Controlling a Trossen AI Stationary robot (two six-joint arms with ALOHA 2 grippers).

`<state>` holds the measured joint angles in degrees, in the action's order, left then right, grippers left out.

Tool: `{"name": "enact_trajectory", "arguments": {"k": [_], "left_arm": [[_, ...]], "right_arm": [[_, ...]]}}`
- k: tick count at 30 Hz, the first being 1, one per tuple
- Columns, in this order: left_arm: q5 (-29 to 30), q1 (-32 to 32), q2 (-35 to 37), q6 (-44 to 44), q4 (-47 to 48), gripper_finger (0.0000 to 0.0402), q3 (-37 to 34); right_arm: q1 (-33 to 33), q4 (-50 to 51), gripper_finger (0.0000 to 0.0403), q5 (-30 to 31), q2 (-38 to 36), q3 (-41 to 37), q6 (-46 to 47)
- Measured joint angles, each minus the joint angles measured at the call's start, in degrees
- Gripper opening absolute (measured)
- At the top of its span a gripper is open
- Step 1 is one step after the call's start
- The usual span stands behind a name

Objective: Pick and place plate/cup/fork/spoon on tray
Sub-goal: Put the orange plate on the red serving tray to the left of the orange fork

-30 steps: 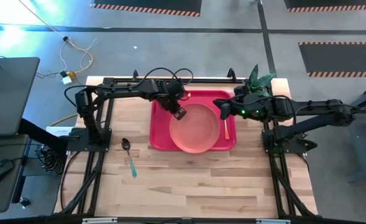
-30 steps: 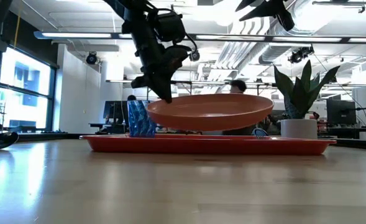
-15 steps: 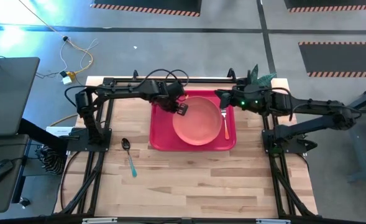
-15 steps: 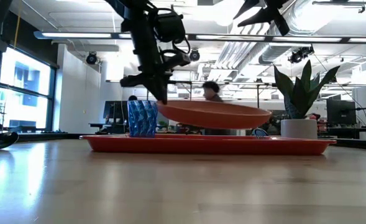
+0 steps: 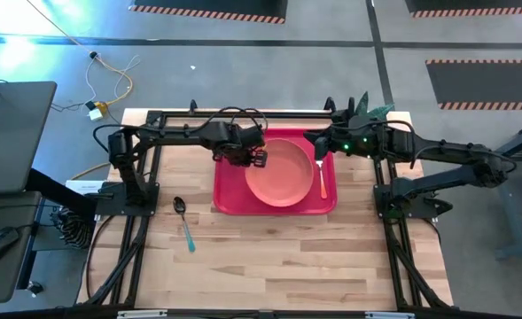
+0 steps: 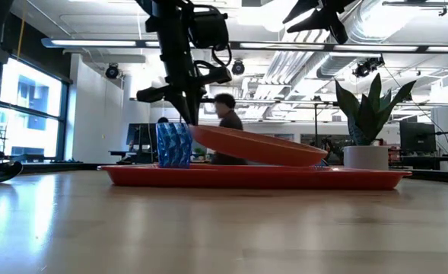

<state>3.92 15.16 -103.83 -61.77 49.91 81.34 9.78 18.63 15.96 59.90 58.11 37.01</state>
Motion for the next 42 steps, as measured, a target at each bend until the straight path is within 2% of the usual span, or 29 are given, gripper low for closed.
{"name": "enact_trajectory", "arguments": {"k": [16, 26, 35, 42], "left_arm": [[4.2, -3.3, 0.0, -11.1, 4.2, 0.0005, 0.0], [4.8, -2.2, -0.2, -11.2, 3.6, 0.0005, 0.0], [4.1, -2.5, -4.8, -10.0, 1.3, 0.0005, 0.0], [4.3, -1.2, -4.8, -8.1, 1.7, 0.0005, 0.0]], "right_arm": [[0.0, 2.3, 0.0092, -2.6, 0.0, 0.0, -4.4], [0.0, 2.3, 0.0092, -2.7, 0.0, 0.0, -5.0], [0.0, 2.6, 0.0092, -2.7, 0.0, 0.0, -5.1], [0.0, 2.9, 0.0092, -2.7, 0.0, 0.0, -6.0]]}}
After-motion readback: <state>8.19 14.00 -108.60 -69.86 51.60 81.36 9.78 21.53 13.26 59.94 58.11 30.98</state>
